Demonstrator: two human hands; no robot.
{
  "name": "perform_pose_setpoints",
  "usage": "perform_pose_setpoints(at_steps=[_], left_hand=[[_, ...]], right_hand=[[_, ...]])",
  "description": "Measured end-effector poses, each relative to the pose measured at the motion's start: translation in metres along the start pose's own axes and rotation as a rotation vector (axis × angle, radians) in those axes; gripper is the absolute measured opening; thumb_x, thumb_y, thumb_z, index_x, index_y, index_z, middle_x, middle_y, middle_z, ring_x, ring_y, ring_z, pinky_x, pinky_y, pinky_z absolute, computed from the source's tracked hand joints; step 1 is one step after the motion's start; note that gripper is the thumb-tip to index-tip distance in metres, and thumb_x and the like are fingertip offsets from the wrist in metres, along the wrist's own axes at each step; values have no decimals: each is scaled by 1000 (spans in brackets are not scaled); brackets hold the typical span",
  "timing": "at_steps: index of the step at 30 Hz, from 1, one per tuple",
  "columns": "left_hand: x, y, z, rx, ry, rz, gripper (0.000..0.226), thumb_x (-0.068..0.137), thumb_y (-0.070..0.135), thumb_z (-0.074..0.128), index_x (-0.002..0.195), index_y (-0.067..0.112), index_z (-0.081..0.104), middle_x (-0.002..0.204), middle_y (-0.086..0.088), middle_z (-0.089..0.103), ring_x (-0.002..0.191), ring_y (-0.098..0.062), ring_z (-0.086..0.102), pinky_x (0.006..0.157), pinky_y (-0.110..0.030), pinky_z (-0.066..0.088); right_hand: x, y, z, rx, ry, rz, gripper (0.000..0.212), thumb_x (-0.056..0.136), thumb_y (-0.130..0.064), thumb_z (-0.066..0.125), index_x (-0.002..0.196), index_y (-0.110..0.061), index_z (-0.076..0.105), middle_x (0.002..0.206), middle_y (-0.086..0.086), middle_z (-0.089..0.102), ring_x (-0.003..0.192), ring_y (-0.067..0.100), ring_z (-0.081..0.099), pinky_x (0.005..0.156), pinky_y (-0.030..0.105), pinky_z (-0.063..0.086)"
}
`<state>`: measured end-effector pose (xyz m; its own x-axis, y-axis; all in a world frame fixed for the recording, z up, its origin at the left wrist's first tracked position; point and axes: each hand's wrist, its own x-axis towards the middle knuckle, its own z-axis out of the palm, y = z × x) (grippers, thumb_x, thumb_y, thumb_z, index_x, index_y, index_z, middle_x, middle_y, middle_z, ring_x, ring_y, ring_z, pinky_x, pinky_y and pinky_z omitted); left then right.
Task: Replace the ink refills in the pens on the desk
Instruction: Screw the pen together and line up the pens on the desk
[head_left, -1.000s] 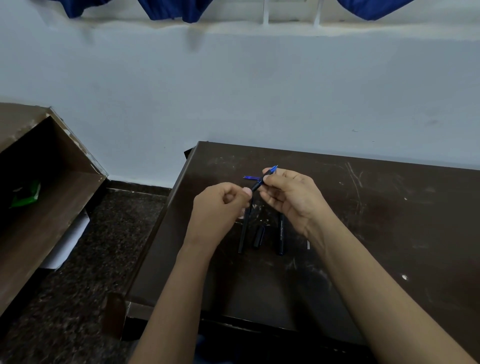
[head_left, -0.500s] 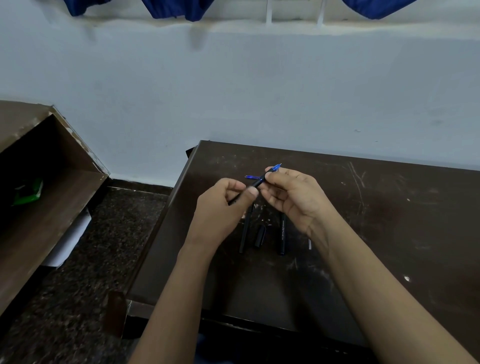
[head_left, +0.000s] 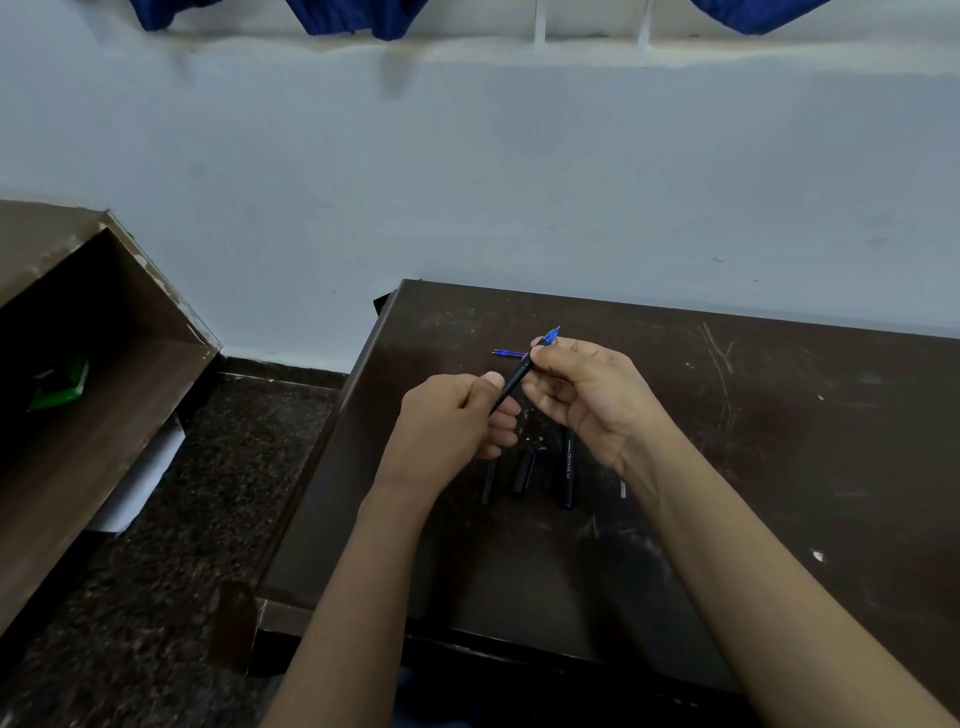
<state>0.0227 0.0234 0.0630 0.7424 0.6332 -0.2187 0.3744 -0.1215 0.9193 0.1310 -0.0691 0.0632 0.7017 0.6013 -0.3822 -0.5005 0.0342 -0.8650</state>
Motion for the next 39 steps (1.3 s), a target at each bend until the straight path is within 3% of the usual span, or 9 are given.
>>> perform_pose_setpoints(at_steps=[5, 9, 13, 15, 19, 30, 33, 36, 39], left_hand=[[0, -3, -4, 61, 44, 100, 15, 90, 26, 61, 84, 15, 70, 68, 3, 70, 60, 0, 65, 60, -15, 56], [3, -3, -2, 155, -61, 75, 28, 98, 30, 44, 92, 19, 69, 77, 6, 71, 59, 2, 61, 52, -4, 43], [1, -1, 0, 129, -166, 53, 31, 101, 26, 37, 89, 24, 66, 81, 6, 72, 56, 4, 57, 49, -4, 39], [0, 0, 0, 136, -225, 56, 27, 102, 24, 36, 94, 25, 62, 85, 6, 71, 59, 1, 55, 53, -7, 40], [0, 0, -2, 166, -241, 55, 28, 101, 19, 36, 91, 25, 62, 85, 6, 70, 65, -3, 54, 60, -17, 43], [2, -3, -4, 355, -87, 110, 24, 97, 16, 45, 81, 22, 61, 74, 8, 64, 67, -2, 59, 54, -3, 41], [2, -8, -9, 369, 27, 103, 20, 95, 17, 47, 83, 15, 64, 79, 2, 67, 73, -10, 62, 60, -10, 43], [4, -11, -14, 328, 102, 62, 21, 96, 13, 44, 86, 15, 62, 77, 5, 64, 69, -6, 57, 60, -9, 41], [2, -10, -12, 355, 91, 60, 18, 97, 14, 45, 89, 16, 62, 80, 4, 64, 67, -4, 55, 58, -9, 40]], right_hand=[[0, 1, 0, -7, -7, -1, 10, 87, -5, 63, 81, -12, 67, 73, 2, 65, 62, 10, 62, 72, 26, 55], [0, 3, -1, -65, -31, -28, 12, 88, -11, 65, 76, -14, 63, 71, 1, 66, 66, 10, 63, 72, 24, 54], [2, 4, -4, -80, -138, -71, 14, 95, -7, 52, 98, -15, 64, 107, 3, 72, 100, 15, 65, 87, 28, 51], [1, 3, -5, -58, -210, -72, 25, 98, -3, 45, 105, -16, 65, 116, 4, 70, 110, 15, 63, 82, 26, 52], [1, 6, -6, -81, -189, -93, 16, 93, -5, 56, 100, -11, 69, 104, 7, 74, 69, 14, 64, 75, 29, 51], [3, 24, 0, -148, 68, -132, 17, 75, -20, 79, 88, -10, 75, 76, 2, 74, 65, 10, 63, 72, 30, 49], [8, 30, -9, -399, 138, -200, 28, 73, -35, 80, 94, -19, 70, 80, -2, 75, 74, 10, 70, 71, 28, 54], [9, 39, -17, -994, 161, -215, 23, 79, -36, 73, 96, -22, 66, 86, -4, 68, 80, 12, 65, 70, 25, 52], [5, 58, -12, -1422, 64, -149, 31, 85, -31, 67, 112, -18, 61, 107, 7, 64, 99, 26, 63, 83, 36, 53]])
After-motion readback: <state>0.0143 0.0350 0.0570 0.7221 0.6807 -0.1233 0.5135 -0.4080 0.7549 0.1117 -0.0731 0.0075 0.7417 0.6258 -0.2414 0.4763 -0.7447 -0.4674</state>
